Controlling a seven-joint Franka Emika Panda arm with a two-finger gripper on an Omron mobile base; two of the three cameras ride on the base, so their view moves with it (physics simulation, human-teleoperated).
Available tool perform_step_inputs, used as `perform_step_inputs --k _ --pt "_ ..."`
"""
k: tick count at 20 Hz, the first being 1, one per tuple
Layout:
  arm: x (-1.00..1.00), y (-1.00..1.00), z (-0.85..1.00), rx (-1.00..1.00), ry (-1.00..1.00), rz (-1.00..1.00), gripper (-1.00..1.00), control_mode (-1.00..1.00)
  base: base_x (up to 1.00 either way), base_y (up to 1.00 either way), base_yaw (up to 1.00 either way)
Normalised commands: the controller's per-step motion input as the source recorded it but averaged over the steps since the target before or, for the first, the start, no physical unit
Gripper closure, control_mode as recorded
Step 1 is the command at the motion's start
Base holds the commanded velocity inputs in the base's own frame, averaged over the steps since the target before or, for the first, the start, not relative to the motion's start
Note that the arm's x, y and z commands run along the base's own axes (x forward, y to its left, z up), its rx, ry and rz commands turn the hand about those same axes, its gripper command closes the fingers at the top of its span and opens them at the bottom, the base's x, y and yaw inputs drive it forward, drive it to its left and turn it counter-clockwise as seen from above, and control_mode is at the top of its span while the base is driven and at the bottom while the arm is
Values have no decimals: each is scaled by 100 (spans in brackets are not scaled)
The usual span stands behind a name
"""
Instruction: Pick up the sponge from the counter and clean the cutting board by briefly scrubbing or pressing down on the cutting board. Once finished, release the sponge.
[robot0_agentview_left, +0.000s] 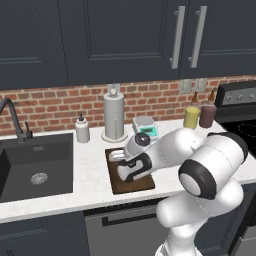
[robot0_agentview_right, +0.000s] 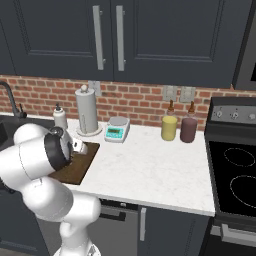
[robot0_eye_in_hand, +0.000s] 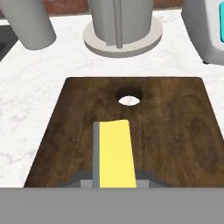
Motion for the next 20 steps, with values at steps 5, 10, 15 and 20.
perform_step_inputs --k 5,10,15,20 --pt "8 44 0 4 0 -1 100 -100 0 0 0" --pt "4 37 0 2 0 0 100 -100 0 0 0" --pt "0 -14 0 0 0 -1 100 -100 0 0 0" --pt "0 -71 0 0 0 -3 100 -100 0 0 0"
